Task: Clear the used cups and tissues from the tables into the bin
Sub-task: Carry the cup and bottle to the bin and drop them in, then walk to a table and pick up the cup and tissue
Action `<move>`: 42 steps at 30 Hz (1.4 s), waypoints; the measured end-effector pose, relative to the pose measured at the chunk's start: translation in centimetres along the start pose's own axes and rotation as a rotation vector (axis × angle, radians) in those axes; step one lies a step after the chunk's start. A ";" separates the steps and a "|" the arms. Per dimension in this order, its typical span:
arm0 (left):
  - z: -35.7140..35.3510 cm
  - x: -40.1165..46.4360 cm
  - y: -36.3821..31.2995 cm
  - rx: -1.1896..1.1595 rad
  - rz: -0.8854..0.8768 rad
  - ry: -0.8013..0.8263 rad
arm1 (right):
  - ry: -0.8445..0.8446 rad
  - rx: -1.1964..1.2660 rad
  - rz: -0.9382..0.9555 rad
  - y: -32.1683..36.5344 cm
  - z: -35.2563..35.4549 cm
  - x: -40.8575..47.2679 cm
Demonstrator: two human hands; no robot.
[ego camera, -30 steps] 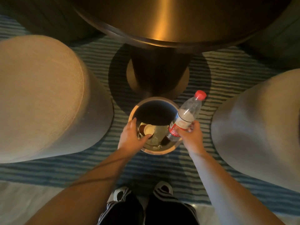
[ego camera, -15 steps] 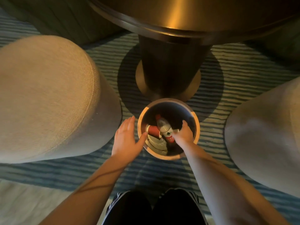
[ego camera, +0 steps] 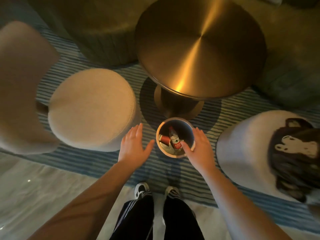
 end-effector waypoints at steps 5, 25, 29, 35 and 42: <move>7.1 -6.1 0.1 0.048 0.107 -0.098 | 0.058 -0.024 0.153 6.3 4.4 -5.5; 19.5 -38.6 22.3 0.072 0.976 -0.541 | 0.471 -0.251 0.929 41.8 -17.0 -25.9; 24.7 -42.4 34.0 0.042 1.017 -0.549 | 0.501 -0.257 0.930 52.5 -25.2 -29.0; 36.4 -45.6 47.7 0.080 0.982 -0.576 | 0.459 -0.227 0.846 66.2 -30.6 -30.6; 49.0 -40.1 61.8 0.063 0.844 -0.602 | 0.349 -0.169 0.789 82.9 -33.6 -28.5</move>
Point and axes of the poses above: each hand's wrist, its own x-axis towards the middle knuckle, its own z-axis out of the back of the hand, y = z × x, the point moved 10 cm from there along x, towards the middle knuckle, and after that the axes turned 15 degrees about -z, right-handed, at the moved point
